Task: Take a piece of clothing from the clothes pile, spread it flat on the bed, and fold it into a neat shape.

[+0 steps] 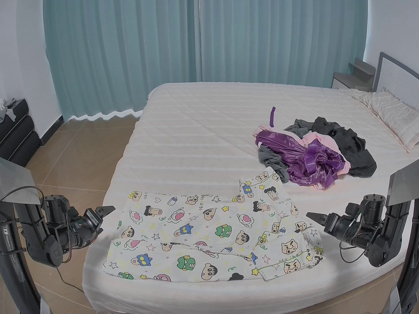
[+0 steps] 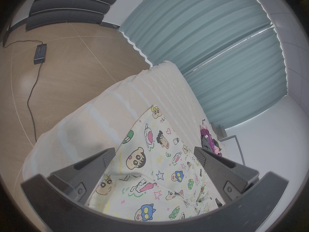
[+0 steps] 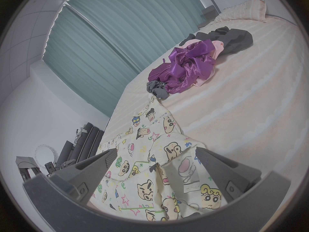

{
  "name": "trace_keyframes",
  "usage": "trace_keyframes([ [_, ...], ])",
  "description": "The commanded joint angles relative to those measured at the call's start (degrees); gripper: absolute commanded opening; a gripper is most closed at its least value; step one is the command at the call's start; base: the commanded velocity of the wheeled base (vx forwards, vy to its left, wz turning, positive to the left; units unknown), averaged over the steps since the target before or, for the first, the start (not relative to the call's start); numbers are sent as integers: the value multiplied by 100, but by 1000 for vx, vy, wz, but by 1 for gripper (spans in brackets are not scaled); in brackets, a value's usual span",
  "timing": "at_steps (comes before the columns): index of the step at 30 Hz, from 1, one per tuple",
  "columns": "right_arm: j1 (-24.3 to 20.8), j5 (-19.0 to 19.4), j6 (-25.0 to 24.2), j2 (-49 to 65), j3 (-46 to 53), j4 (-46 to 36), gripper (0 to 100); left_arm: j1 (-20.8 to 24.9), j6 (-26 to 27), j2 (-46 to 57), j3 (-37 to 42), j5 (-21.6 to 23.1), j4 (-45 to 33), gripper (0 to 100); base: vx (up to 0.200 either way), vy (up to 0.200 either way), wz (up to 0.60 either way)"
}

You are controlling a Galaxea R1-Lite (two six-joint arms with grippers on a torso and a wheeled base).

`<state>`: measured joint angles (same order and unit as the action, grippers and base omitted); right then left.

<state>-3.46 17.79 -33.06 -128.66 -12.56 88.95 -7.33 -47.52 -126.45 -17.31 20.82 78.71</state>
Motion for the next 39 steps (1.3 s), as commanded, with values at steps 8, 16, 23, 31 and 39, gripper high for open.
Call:
trace_keyframes([
  [8, -76, 6, -16, 175, 95, 78, 100, -6, -12, 7, -97, -8, 12, 100, 200, 0, 0],
  [16, -76, 14, -25, 166, 104, 78, 100, 3, -29, -2, -132, -61, 12, 100, 0, 0, 0],
  [23, -137, 14, -25, 157, 113, 78, 100, 21, -29, -2, -97, -61, 12, 100, 0, -86, 0],
  [31, -155, 14, -16, 139, 131, 78, 100, 30, 15, -2, -88, -96, 12, 100, 0, -75, 0],
  [39, -216, 6, -16, 131, 139, 78, 100, 302, 41, -29, -185, -377, 12, 100, 0, 0, 0],
])
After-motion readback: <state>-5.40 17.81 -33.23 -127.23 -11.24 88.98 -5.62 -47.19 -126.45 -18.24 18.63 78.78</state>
